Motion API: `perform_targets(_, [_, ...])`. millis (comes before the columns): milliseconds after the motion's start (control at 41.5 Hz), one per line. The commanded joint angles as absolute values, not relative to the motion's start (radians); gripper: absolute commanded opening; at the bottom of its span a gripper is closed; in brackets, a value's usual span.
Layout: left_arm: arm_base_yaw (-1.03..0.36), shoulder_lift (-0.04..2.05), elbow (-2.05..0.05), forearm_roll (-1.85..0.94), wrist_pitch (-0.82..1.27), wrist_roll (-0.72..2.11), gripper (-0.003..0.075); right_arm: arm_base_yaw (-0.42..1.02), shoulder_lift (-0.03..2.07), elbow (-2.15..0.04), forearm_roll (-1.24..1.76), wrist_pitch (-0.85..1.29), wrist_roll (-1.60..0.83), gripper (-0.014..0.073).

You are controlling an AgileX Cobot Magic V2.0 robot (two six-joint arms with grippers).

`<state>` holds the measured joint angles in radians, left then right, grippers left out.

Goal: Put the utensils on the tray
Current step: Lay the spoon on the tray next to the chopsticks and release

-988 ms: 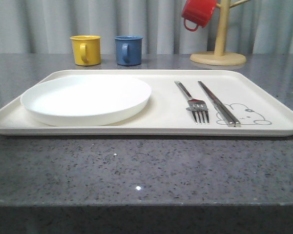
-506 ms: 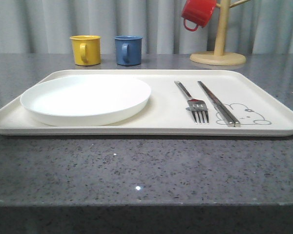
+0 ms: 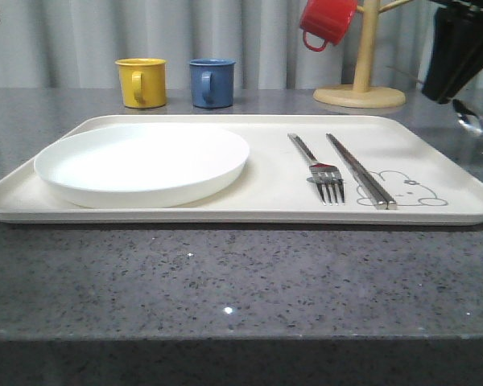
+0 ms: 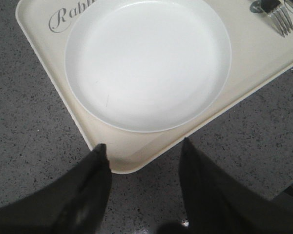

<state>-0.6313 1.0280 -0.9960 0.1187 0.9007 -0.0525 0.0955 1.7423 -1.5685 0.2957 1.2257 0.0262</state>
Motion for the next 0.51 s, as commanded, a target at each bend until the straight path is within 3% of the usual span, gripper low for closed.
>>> perform_targets(0, [-0.641,1.012,-1.021,0.126,0.842,-0.063,0.0314,0.145,1.72,-1.598,0.325,1.334,0.046,-0.002])
perform_targets(313, [-0.641,1.012,-1.021,0.128,0.842,-0.063,0.0314,0.174,1.809,-1.598,0.316,1.291,0.128,-0.0014])
perform_targets(482, [-0.641,1.012,-1.021,0.128,0.842,-0.063,0.0314,0.174,1.832,-1.597,0.242,1.299,0.171,0.0096])
